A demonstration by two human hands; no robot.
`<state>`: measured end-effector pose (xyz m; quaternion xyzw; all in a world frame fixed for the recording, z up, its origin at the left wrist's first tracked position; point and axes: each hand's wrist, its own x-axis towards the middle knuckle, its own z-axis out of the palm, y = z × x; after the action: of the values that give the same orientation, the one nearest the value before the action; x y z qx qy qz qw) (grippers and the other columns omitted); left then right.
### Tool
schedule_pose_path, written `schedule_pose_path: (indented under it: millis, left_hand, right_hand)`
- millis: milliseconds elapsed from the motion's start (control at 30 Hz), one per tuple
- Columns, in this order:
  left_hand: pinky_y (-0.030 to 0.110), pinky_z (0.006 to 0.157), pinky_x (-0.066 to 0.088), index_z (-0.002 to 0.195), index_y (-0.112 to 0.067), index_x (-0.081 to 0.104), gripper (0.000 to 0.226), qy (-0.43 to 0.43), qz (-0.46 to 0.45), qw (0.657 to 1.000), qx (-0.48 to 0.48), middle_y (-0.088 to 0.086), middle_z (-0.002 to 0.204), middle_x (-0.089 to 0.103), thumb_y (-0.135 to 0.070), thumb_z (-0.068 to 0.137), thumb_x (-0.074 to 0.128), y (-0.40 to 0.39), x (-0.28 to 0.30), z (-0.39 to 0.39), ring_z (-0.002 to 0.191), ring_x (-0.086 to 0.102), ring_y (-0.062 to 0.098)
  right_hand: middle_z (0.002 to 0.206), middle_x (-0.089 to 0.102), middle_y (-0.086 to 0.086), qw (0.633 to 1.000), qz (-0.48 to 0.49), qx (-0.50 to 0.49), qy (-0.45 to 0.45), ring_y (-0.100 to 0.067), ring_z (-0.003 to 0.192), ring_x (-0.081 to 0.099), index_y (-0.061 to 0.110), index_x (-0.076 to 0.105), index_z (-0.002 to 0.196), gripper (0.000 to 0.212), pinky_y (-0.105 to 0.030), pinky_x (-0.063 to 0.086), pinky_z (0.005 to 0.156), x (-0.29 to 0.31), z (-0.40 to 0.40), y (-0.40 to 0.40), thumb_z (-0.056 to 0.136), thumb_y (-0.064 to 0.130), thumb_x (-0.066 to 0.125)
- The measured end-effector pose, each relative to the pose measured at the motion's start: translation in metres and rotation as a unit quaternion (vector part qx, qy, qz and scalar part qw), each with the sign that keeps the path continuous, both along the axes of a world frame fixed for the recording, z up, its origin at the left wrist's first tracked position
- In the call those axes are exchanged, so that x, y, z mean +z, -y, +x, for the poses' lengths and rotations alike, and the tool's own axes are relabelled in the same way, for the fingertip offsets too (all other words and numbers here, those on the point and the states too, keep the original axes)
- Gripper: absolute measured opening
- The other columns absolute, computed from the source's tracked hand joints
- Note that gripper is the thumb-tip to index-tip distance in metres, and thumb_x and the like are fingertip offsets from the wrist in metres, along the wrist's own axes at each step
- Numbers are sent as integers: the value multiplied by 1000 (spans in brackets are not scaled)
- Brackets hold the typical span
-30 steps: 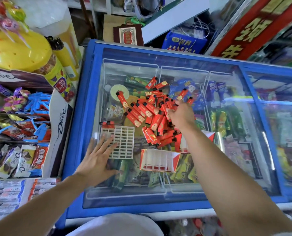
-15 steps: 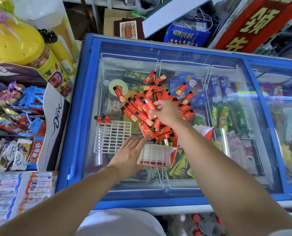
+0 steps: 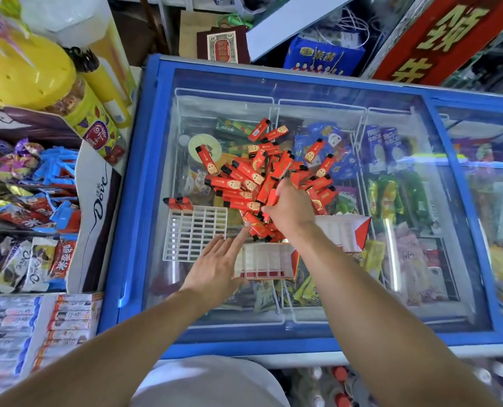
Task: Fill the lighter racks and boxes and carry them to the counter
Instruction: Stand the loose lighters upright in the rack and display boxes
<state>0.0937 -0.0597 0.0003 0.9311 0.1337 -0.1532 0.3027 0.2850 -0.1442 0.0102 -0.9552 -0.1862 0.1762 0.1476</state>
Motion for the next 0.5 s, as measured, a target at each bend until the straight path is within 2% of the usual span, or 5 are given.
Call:
schedule_pose_path:
  millis: [67,167,233,400,500]
  left_hand:
    - [14,104,-25,145,-39,-42,119,2,-2,1000,4,3,164,29,-41,96,66,-1,-2,-2,155,16,22]
    - [22,114,-16,142,-44,-43,119,0,-9,1000,5,4,164,28,-39,96,67,-3,-4,-3,156,14,23]
    - [24,115,-13,143,-45,-43,118,-4,-9,1000,3,4,166,25,-41,96,66,-4,-5,-2,157,11,24]
    - [24,117,-10,144,-46,-41,121,10,-30,999,16,3,168,23,-40,95,69,-5,-15,-4,157,7,23]
    - [22,118,-9,144,-43,-43,125,31,-40,998,32,1,168,18,-44,92,71,-5,-21,-10,157,7,20]
  right_hand:
    - [99,70,-5,1000,1,-6,-25,-26,87,70,14,50,117,52,-38,58,68,-5,-7,-6,81,30,83]
    - [95,67,1,991,66,-50,-103,-17,80,69,21,44,114,49,-29,48,56,-9,-11,-7,83,23,81]
    - [94,67,4,983,97,-60,-142,-10,76,68,24,45,122,50,-24,44,53,-3,-10,-4,85,22,79]
    - [97,70,7,962,206,-32,-178,-11,84,68,25,61,105,11,-26,53,71,41,-17,17,96,30,66]
    - [102,67,4,937,246,-1,-248,-7,78,70,23,58,109,10,-22,56,71,63,-37,34,100,29,59]
